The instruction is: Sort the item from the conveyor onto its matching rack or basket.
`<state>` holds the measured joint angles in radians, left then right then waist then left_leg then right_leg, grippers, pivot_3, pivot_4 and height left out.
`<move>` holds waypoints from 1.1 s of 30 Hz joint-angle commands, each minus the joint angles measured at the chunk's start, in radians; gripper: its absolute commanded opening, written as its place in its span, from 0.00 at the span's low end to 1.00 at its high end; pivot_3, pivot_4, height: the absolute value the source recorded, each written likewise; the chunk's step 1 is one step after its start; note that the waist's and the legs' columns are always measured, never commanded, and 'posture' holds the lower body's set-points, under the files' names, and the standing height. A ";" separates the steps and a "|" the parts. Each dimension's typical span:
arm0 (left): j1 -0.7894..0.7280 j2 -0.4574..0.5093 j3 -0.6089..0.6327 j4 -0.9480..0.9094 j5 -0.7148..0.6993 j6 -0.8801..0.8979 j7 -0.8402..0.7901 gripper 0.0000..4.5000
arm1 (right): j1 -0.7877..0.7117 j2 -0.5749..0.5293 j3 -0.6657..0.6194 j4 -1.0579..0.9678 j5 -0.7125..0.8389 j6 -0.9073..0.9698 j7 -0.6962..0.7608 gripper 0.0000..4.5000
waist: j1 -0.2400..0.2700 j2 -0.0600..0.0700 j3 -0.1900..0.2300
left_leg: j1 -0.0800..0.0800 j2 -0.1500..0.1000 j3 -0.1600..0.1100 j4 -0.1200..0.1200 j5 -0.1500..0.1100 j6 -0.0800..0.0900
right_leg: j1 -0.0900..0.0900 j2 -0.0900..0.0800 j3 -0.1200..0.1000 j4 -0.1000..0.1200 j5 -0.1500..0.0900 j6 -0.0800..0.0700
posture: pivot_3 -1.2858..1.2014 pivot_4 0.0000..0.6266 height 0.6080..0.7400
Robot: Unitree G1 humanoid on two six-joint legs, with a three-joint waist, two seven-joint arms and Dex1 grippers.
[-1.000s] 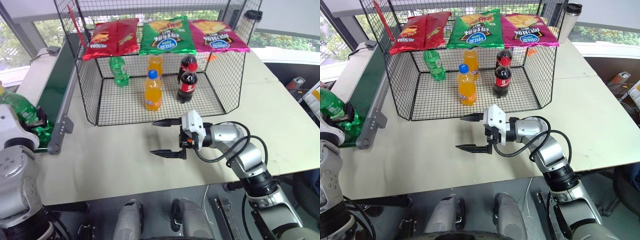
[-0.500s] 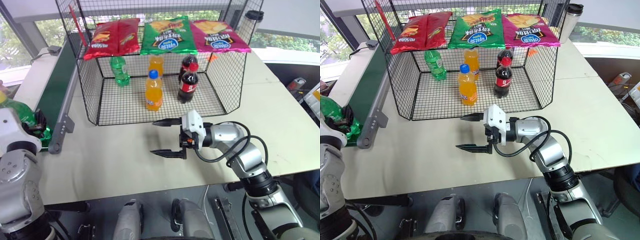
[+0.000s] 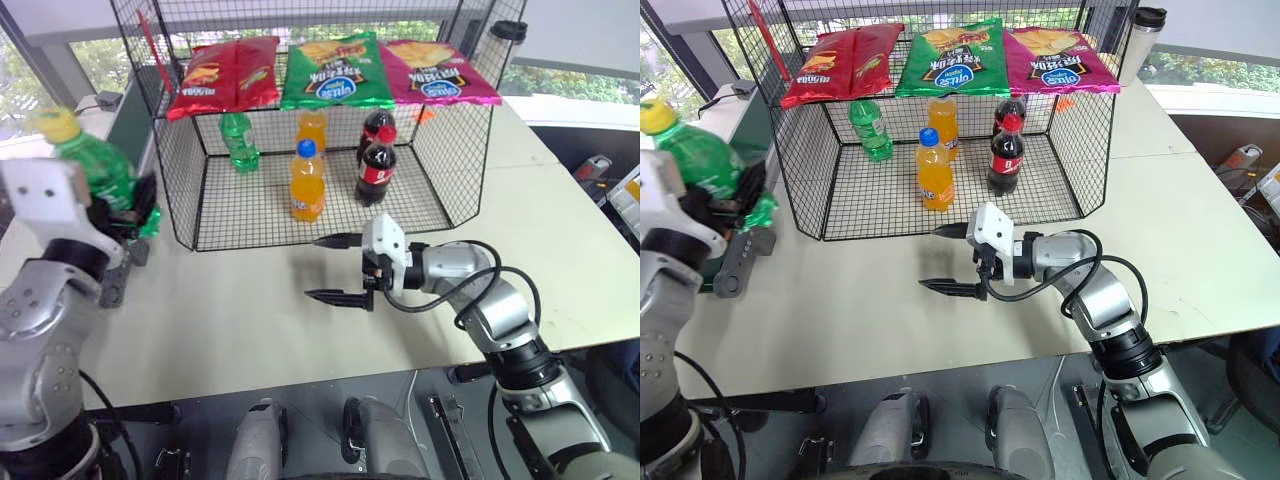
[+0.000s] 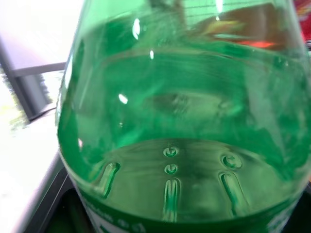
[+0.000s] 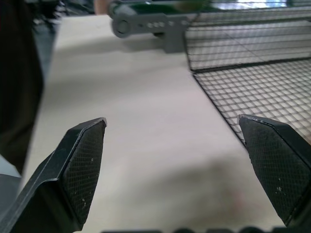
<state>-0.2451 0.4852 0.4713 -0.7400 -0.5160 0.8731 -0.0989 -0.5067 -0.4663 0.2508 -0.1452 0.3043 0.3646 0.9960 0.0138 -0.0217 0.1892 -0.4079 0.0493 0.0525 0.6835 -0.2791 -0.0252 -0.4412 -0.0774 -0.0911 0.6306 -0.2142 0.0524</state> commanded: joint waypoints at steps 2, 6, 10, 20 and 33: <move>-0.040 -0.057 -0.139 0.034 0.051 -0.095 0.009 0.65 | -0.012 0.005 0.013 0.054 -0.093 -0.040 -0.068 1.00 | -0.001 0.000 0.000 | 0.000 0.000 0.001 0.000 0.000 0.000 | 0.000 0.000 0.000 0.000 0.000 0.000 | 0.52 0.24 1.00; -0.070 -0.117 -0.283 0.133 0.127 -0.186 -0.008 0.65 | -0.013 0.013 0.022 0.094 -0.137 -0.056 -0.092 1.00 | -0.001 0.000 0.000 | 0.000 0.000 0.000 0.000 0.000 0.000 | 0.000 0.000 0.000 0.000 0.000 0.000 | 0.52 0.24 1.00; -0.097 -0.161 -0.365 0.266 0.210 -0.292 -0.006 0.65 | -0.019 0.015 0.025 0.115 -0.169 -0.059 -0.108 1.00 | -0.002 0.000 0.000 | 0.000 0.000 0.001 0.000 0.000 0.000 | 0.000 0.000 0.000 0.000 0.000 0.000 | 0.52 0.24 1.00; -0.220 -0.217 -0.392 0.613 0.342 -0.543 0.000 0.65 | -0.018 0.015 0.018 0.094 -0.185 -0.007 -0.121 1.00 | 0.001 0.000 0.000 | 0.000 0.000 0.001 0.000 0.000 0.000 | 0.000 0.000 0.000 0.000 0.000 0.001 | 0.52 0.24 1.00; -0.330 -0.262 -0.397 0.938 0.397 -0.719 -0.006 0.65 | -0.024 0.012 0.003 0.069 -0.169 0.024 -0.120 1.00 | -0.001 0.000 0.000 | 0.000 0.000 0.001 0.000 0.000 0.000 | -0.001 0.000 0.000 0.000 0.000 0.001 | 0.52 0.24 1.00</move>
<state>-0.5339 0.2246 0.0630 0.2132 -0.1284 0.2046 -0.1020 -0.5095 -0.4519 0.2726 -0.0271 0.1235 0.3866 0.8759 0.0127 -0.0217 0.1892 -0.4084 0.0493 0.0536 0.6833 -0.2791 -0.0251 -0.4418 -0.0771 -0.0915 0.6306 -0.2138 0.0532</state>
